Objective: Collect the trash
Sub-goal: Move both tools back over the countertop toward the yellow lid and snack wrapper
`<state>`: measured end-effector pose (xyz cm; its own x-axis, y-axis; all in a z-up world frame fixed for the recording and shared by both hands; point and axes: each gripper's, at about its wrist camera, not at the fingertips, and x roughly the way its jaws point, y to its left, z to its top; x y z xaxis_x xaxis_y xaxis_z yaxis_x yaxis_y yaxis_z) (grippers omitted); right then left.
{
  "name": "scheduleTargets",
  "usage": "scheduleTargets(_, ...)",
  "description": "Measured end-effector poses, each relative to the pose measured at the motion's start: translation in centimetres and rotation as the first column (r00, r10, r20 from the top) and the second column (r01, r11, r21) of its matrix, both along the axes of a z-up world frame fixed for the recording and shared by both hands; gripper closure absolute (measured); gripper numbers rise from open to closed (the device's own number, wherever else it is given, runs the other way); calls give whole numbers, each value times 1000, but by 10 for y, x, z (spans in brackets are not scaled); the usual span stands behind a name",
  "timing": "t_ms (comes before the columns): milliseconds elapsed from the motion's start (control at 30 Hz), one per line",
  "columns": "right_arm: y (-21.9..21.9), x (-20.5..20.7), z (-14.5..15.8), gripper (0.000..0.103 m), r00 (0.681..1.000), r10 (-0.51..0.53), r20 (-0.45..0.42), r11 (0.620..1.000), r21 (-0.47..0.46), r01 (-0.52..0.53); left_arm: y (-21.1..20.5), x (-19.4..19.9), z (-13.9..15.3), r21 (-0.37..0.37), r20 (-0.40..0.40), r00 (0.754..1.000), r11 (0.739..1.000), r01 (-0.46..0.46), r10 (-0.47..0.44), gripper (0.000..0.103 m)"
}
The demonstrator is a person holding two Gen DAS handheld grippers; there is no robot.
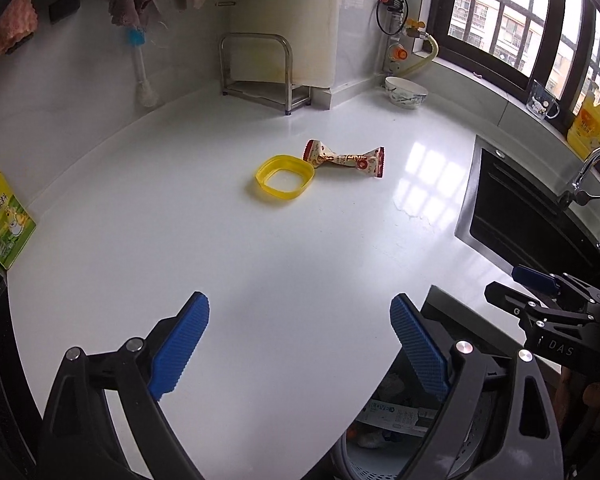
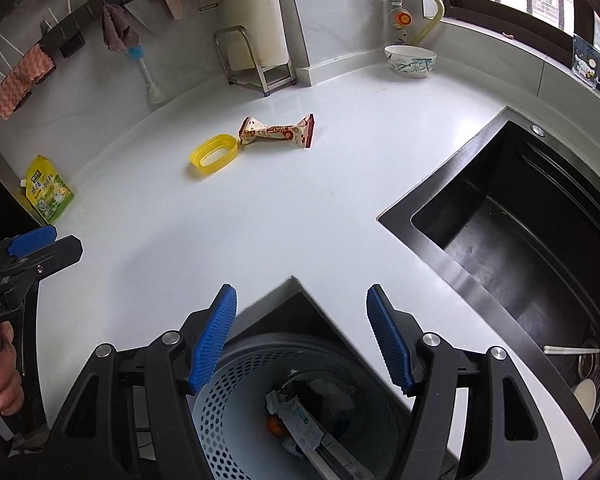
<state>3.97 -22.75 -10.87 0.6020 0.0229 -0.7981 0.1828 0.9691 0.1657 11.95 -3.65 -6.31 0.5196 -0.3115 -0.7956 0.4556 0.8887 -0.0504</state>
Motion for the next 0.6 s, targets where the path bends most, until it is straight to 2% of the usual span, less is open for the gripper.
scheduleTargets(300,-19,75,3,38,1000,10,15,999,-43,-10,-7,72,-19,0,5,997,997,77,-77,13)
scheduleTargets(600,-24,155,-9,37,990,138,37,983,-125,-132,-23,133,-44,-1,-14,989,989,149,-149,13)
